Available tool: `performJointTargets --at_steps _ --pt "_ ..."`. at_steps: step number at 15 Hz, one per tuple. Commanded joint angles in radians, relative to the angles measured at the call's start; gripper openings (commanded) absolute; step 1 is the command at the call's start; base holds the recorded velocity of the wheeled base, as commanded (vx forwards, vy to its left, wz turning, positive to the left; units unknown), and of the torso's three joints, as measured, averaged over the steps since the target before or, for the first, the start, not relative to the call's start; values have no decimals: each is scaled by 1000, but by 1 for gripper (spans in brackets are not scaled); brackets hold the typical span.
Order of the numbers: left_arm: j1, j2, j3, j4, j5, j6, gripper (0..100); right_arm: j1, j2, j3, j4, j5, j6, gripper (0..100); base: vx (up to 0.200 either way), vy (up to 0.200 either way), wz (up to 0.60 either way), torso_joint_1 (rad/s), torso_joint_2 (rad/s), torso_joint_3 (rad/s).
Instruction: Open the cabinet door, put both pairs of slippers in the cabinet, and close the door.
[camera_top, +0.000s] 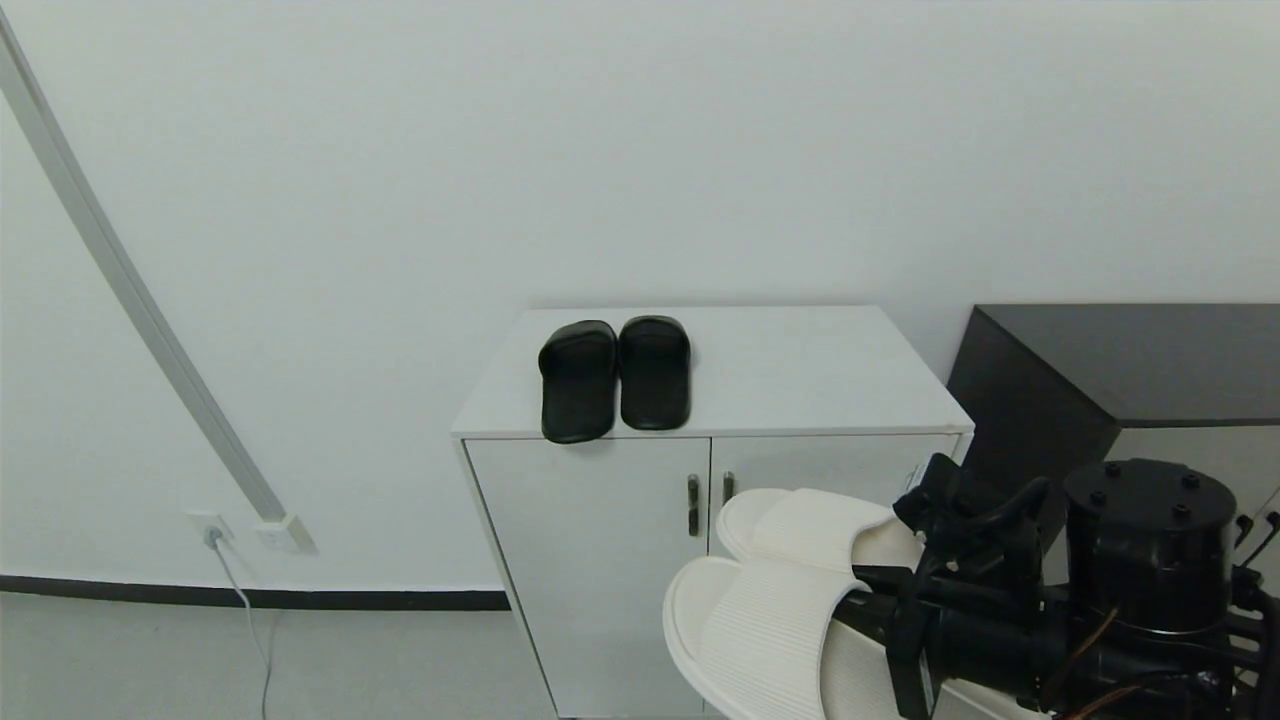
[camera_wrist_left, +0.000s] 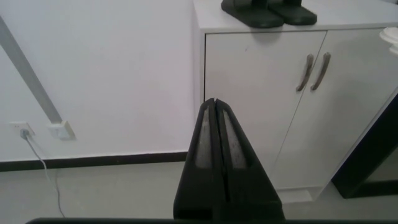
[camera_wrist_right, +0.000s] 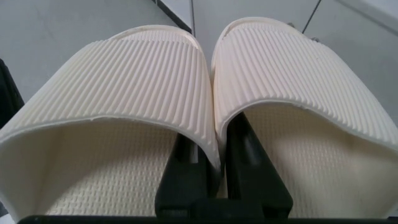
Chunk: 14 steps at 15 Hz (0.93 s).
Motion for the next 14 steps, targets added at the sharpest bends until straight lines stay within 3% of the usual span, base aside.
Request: performJointTargets --at_steps 1,14 --pt "0 0 0 0 0 0 0 1 2 0 0 1 0 0 0 0 0 -222 525 300" --pt "0 0 0 0 0 0 0 6 -3 10 -2 2 0 0 0 0 0 -207 525 316"
